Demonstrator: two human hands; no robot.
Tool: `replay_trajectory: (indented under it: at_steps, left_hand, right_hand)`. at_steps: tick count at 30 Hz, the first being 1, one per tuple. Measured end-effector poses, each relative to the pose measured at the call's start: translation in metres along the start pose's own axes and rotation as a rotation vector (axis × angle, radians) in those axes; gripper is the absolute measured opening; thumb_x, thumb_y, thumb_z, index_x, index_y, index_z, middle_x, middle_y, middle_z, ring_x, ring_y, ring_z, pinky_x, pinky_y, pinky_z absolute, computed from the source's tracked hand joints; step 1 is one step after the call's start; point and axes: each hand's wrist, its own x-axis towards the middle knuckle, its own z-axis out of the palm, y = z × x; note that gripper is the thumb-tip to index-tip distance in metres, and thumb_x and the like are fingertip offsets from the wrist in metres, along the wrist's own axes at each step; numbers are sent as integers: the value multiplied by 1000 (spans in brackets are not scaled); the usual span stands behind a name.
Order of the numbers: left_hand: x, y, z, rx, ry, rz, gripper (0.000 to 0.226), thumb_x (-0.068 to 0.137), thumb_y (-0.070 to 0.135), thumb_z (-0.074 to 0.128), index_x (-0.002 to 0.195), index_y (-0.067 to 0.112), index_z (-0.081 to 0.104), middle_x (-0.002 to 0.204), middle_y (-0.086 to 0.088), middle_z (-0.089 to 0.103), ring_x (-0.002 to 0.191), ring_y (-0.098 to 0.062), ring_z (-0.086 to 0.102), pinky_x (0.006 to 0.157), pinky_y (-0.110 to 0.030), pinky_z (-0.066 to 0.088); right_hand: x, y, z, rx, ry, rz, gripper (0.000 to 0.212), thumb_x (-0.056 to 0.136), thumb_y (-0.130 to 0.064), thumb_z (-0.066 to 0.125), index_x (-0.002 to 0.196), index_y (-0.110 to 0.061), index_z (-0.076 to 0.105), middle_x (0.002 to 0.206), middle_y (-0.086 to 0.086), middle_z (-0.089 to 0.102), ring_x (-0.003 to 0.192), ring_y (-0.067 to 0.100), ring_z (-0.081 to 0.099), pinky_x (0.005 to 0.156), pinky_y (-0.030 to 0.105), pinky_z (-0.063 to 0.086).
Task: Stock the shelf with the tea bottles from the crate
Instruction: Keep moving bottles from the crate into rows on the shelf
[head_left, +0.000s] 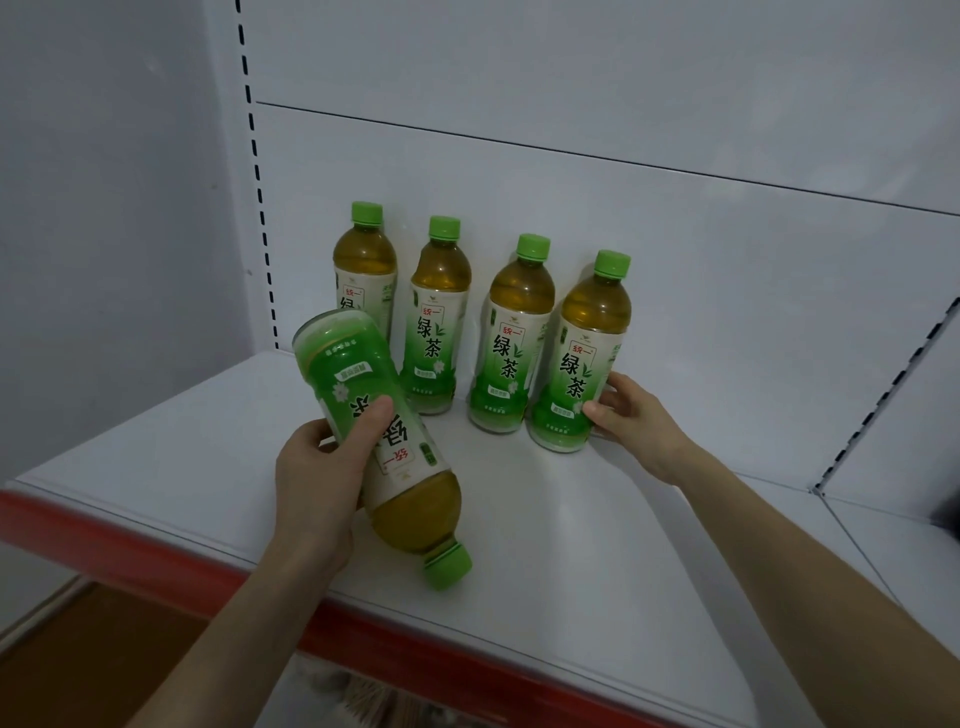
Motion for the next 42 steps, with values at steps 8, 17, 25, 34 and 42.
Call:
replay_trajectory:
  at_steps: [8, 17, 25, 34, 42]
  left_hand:
    - [0, 1, 0, 1, 14, 2, 14, 80, 25, 66, 83, 13, 59, 82, -3, 65, 73, -14, 62, 60, -30, 49]
    - [-3, 0, 1, 12, 8, -5, 13, 80, 25, 65, 82, 14, 58, 83, -2, 64, 73, -13, 61, 59, -30, 48]
    - [-6, 2, -2, 22, 8, -20, 25, 80, 27, 66, 93, 7, 58, 88, -5, 64, 76, -15, 61, 59, -30, 48]
    - [-9, 4, -3, 5, -4, -34, 38, 80, 25, 66, 107, 2, 55, 88, -5, 64, 77, -16, 61, 59, -31, 49]
    - [-12, 3, 0, -30, -21, -51, 42, 80, 25, 66, 111, 1, 53, 91, -5, 64, 77, -15, 61, 57, -30, 49]
  right_hand:
    - [3, -2, 8, -127, -12, 59, 67, 76, -19, 72, 132, -13, 35, 118, -2, 50, 108, 17, 50, 89, 29, 44]
    - [1, 0, 10, -252, 109, -23, 56, 79, -17, 69, 126, -6, 40, 119, 4, 54, 98, 15, 50, 83, 26, 42]
    - [-3, 0, 10, -152, 114, 0, 57, 81, -15, 67, 130, -9, 39, 129, 9, 52, 102, 16, 49, 88, 28, 42]
    - [-2, 1, 13, -167, 154, 47, 52, 80, -15, 68, 125, -4, 44, 129, 12, 55, 106, 20, 52, 87, 28, 43]
    - [-6, -4, 16, -252, 128, 140, 56, 83, -25, 65, 128, -4, 41, 130, 10, 53, 112, 25, 53, 90, 30, 43]
